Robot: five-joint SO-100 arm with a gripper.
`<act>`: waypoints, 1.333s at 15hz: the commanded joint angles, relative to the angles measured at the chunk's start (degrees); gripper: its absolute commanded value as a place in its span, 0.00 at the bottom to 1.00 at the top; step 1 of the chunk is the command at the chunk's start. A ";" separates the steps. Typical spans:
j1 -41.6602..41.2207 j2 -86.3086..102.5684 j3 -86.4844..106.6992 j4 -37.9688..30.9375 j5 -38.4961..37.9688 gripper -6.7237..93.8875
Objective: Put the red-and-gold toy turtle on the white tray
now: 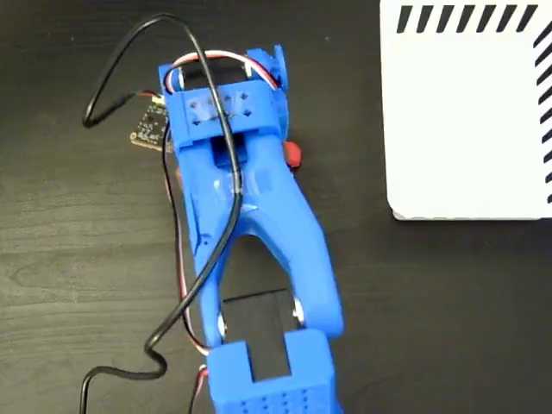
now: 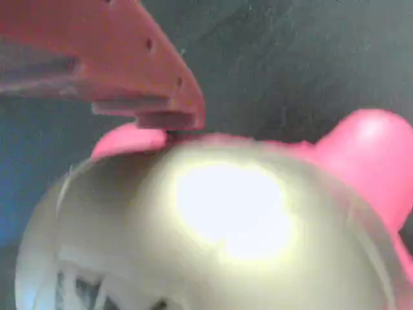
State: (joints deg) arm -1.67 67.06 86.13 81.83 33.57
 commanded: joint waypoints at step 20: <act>-0.79 22.94 -1.67 9.14 1.49 0.07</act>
State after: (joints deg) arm -1.85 81.65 85.43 89.74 34.72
